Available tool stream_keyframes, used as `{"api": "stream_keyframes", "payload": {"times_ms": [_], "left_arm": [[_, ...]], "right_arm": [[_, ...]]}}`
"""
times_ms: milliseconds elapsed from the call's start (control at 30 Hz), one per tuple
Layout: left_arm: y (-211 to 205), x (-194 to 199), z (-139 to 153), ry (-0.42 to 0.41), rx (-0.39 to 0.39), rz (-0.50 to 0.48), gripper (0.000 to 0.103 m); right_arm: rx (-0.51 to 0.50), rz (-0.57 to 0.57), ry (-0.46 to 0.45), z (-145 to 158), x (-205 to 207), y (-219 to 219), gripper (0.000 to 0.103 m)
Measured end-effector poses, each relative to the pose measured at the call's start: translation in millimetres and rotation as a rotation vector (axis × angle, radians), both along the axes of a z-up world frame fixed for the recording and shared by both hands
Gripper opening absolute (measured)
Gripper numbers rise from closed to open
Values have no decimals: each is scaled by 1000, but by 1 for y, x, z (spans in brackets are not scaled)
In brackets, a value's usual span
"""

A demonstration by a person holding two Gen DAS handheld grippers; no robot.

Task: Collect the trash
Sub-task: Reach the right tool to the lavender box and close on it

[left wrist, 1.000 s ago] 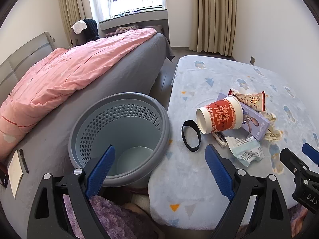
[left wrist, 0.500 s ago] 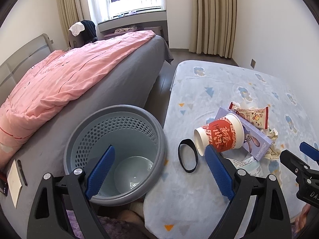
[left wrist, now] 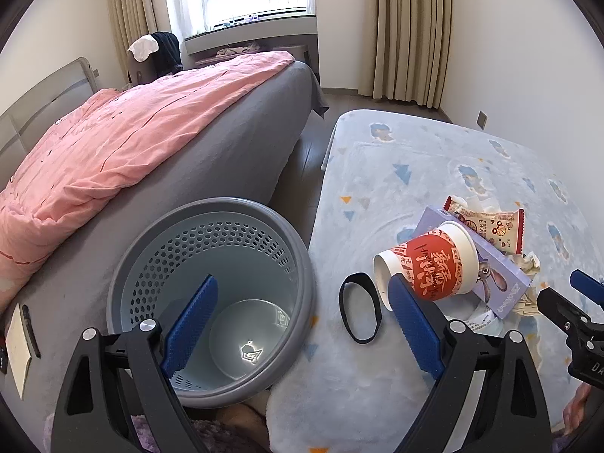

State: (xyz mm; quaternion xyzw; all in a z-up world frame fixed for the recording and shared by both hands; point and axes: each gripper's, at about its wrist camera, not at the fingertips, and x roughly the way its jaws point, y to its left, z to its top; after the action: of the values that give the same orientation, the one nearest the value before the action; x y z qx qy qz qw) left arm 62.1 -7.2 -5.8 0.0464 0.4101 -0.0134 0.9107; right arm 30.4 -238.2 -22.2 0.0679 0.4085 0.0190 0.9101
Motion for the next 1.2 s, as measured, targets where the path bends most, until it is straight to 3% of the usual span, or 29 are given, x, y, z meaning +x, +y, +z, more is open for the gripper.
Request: {"api": "stream_keyframes", "payload": {"times_ms": [167, 267, 433, 700, 1033, 1200], "left_arm": [[0, 1, -9, 12, -1, -1, 87], [-2, 1, -12, 8, 10, -7, 87], [-3, 1, -16, 10, 18, -11, 87], [-3, 4, -22, 24, 25, -7, 87], [-4, 4, -25, 27, 29, -8, 87], [-5, 4, -26, 27, 30, -9, 87]], "right_arm": [[-22, 10, 6, -6, 9, 5, 94], [-33, 19, 11, -8, 18, 9, 83], [-32, 44, 22, -10, 32, 14, 76], [-64, 79, 76, -22, 51, 23, 54], [-62, 93, 100, -28, 66, 23, 49], [-94, 122, 98, -28, 70, 32, 39]]}}
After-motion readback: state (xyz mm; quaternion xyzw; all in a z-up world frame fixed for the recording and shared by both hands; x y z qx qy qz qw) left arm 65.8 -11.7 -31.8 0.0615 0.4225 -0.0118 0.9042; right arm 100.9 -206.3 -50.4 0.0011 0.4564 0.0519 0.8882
